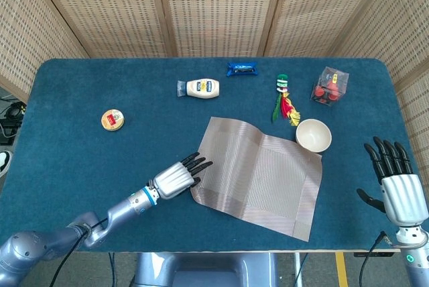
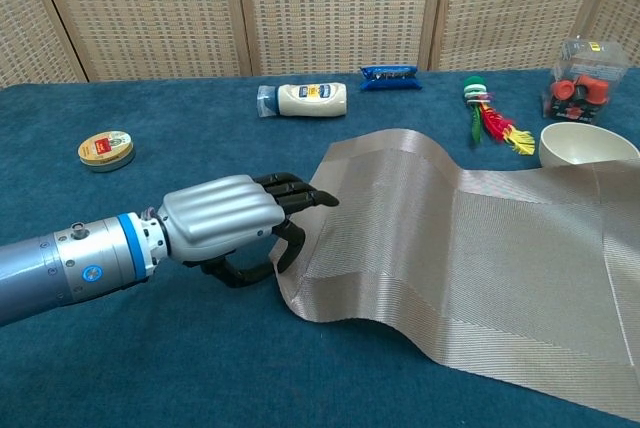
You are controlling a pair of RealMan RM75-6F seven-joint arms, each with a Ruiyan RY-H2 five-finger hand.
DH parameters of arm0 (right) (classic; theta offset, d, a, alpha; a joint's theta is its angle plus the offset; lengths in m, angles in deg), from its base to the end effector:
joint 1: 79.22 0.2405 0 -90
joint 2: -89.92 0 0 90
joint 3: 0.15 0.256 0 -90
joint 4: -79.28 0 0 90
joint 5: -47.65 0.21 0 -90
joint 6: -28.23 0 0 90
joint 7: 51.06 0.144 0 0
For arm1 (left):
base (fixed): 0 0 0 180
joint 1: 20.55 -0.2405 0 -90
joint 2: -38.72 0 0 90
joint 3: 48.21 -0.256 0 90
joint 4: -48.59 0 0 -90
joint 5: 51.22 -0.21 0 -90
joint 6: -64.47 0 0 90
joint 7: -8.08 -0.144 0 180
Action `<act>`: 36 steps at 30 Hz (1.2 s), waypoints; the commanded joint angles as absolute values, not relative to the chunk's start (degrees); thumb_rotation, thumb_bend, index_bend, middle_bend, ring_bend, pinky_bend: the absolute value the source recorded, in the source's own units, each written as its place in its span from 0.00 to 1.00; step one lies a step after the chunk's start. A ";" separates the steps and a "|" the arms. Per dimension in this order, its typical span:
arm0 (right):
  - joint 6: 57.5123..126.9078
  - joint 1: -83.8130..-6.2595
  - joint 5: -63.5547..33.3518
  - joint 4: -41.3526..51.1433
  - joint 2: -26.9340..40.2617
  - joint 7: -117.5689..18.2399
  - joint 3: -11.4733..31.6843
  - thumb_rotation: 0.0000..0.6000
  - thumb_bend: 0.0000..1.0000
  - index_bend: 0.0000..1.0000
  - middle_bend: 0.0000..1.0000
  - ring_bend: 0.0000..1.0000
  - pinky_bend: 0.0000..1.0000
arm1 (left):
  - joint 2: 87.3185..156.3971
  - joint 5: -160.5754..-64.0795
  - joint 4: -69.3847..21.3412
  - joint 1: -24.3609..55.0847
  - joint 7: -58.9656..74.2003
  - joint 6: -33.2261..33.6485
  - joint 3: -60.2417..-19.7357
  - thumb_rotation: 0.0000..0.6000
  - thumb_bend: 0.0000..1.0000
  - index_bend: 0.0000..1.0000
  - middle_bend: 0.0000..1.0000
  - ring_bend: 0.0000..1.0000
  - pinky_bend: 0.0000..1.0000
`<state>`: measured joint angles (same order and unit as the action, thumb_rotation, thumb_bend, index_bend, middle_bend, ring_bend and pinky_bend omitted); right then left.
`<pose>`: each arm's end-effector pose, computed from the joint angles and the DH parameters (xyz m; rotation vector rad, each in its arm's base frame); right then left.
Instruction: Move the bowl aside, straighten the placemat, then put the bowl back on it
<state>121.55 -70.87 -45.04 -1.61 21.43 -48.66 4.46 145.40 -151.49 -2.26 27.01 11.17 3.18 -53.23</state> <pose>-0.3040 -0.2055 0.1687 1.4318 -0.6281 1.0588 -0.1450 0.3122 -0.1091 -2.3719 -0.4351 -1.0481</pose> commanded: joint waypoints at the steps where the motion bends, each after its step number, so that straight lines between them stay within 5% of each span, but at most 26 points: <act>1: 121.62 -70.93 -45.23 -1.72 21.47 -48.69 4.42 1.00 0.00 0.08 0.00 0.00 0.00 | 144.83 -151.28 -2.71 26.70 11.09 1.91 -52.73 1.00 0.51 0.79 0.00 0.00 0.00; 12: 122.34 -71.35 -46.00 -2.37 21.97 -48.08 4.36 1.00 0.00 0.08 0.00 0.00 0.00 | 137.79 -149.53 -5.78 22.92 9.05 -1.83 -53.04 1.00 0.51 0.79 0.00 0.00 0.00; 21: 123.48 -71.76 -47.53 -3.13 22.30 -48.05 3.91 1.00 0.00 0.09 0.00 0.00 0.00 | 131.01 -151.52 -8.77 16.49 7.05 -7.04 -58.73 1.00 0.51 0.79 0.00 0.00 0.00; 36: 123.82 -72.07 -48.42 -3.81 22.33 -49.49 3.74 1.00 0.00 0.12 0.00 0.00 0.00 | 118.96 -156.99 -31.16 14.11 -1.96 -4.58 -66.36 1.00 0.51 0.80 0.00 0.00 0.00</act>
<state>123.80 -72.05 -48.39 -3.78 22.31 -49.45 3.73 120.74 -155.39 -28.28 13.87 -0.87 -5.95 -65.03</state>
